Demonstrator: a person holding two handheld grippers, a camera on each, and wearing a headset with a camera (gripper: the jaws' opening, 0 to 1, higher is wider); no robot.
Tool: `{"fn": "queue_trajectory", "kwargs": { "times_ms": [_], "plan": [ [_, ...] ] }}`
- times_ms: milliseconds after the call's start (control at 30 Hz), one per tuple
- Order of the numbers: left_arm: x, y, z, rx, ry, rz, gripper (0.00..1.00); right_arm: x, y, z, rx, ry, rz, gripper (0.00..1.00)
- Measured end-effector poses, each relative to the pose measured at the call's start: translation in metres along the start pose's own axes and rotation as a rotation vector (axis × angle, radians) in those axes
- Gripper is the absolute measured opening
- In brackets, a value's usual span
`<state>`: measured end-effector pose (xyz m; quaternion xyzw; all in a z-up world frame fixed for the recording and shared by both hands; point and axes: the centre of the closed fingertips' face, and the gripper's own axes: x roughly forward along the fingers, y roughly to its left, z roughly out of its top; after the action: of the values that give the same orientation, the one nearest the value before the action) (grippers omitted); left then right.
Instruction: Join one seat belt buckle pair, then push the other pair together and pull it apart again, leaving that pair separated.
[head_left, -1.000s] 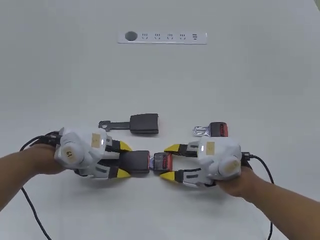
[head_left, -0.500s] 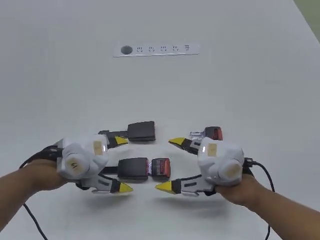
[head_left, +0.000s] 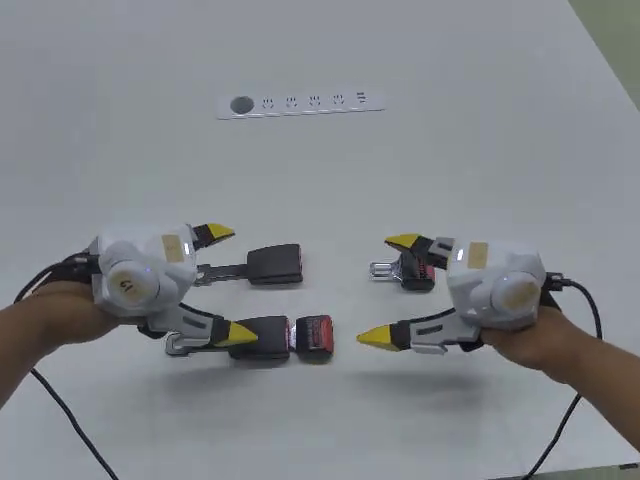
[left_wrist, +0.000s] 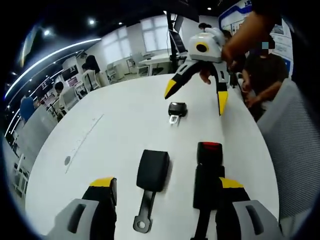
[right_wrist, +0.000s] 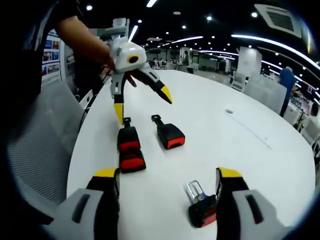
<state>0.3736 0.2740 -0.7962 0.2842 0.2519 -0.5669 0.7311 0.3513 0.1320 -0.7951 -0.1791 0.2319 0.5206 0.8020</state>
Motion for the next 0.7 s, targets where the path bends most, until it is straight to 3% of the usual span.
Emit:
{"fn": "queue_trajectory", "kwargs": {
  "times_ms": [100, 267, 500, 700],
  "plan": [
    [0.0, 0.014, 0.004, 0.008, -0.006, 0.014, 0.84, -0.007, -0.017, -0.01, -0.001, 0.033, -0.011, 0.79],
    [0.005, 0.026, 0.008, -0.001, -0.013, 0.014, 0.83, -0.014, -0.038, -0.025, 0.005, 0.072, -0.002, 0.79],
    [0.023, 0.029, -0.001, -0.01, 0.007, -0.014, 0.81, -0.018, -0.053, -0.053, 0.043, 0.135, 0.047, 0.78],
    [0.038, 0.025, -0.015, -0.026, 0.046, -0.057, 0.76, -0.013, -0.053, -0.064, 0.057, 0.17, 0.088, 0.77]
  ]
}}
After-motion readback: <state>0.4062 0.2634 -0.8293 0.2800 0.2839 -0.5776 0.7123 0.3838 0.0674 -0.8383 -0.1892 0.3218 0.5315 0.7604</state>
